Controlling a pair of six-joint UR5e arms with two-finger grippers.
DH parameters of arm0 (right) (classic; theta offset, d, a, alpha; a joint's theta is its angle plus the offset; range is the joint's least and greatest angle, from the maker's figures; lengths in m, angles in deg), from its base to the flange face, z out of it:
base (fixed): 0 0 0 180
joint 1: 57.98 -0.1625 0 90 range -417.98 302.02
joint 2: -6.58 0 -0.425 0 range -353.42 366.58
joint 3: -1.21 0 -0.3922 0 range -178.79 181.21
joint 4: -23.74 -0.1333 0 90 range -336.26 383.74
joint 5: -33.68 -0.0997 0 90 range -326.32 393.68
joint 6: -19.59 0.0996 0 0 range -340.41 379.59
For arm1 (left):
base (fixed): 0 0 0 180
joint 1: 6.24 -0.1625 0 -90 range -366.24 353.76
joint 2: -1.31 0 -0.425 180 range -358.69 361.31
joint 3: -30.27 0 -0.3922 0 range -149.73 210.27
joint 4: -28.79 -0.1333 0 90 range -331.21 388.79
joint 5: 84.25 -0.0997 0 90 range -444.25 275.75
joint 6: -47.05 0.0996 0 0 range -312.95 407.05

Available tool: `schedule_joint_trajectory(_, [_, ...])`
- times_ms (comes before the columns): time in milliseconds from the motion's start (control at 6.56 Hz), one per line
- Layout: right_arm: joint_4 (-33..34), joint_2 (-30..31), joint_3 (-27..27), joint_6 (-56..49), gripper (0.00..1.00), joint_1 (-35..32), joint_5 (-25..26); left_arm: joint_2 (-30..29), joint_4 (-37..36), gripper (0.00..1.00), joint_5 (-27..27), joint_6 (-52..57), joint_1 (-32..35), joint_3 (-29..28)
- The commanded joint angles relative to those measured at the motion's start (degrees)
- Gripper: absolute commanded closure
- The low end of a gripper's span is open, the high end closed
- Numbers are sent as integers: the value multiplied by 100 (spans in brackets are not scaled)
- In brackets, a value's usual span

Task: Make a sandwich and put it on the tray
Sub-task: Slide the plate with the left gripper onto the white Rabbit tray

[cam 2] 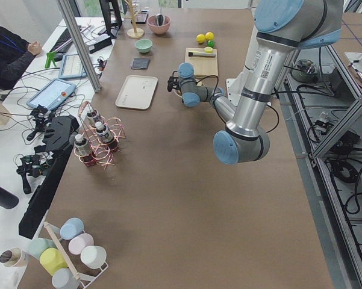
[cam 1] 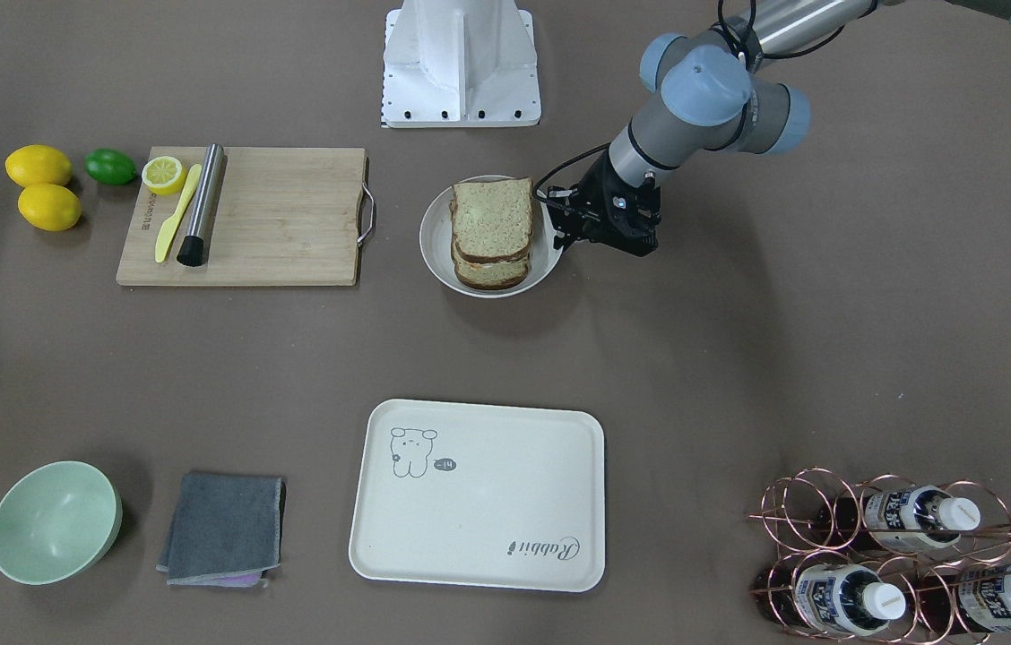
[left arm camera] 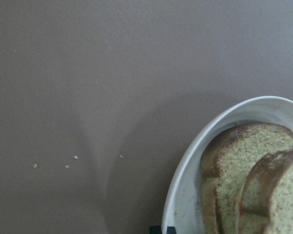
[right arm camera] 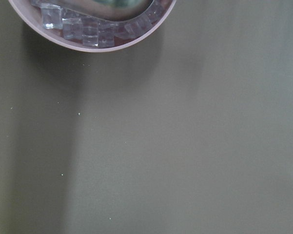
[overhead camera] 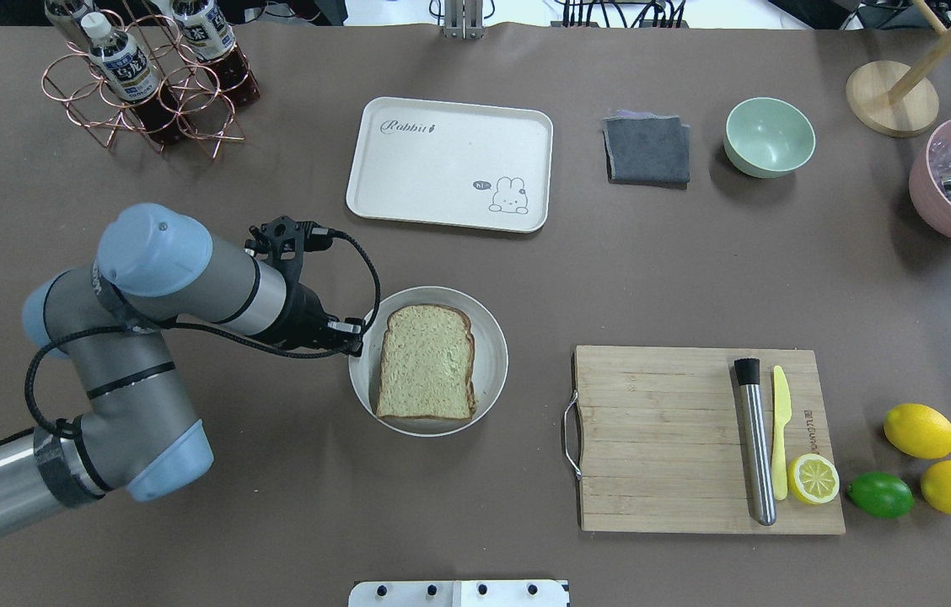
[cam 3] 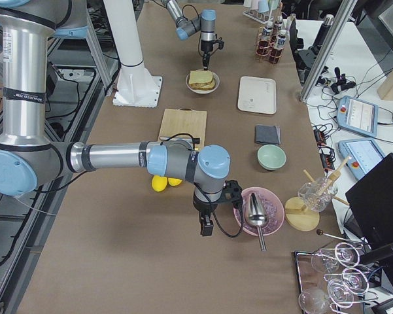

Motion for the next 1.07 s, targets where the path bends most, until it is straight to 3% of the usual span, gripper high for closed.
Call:
schedule_joint_trajectory(0, [-111,26,125,12,0,0,-1,-682,9,100,862,11,733,-897])
schedule_joint_trajectory(305, [-102,-26,125,56,0,0,-27,-1287,219,100,1268,20,1348,-1889])
schedule_joint_trajectory(763, [-102,-18,160,56,0,0,-45,-2195,272,100,1428,606,1825,-3447])
schedule_joint_trajectory(915, [-102,-18,169,56,0,0,-45,-2710,516,100,1412,618,1826,-4208])
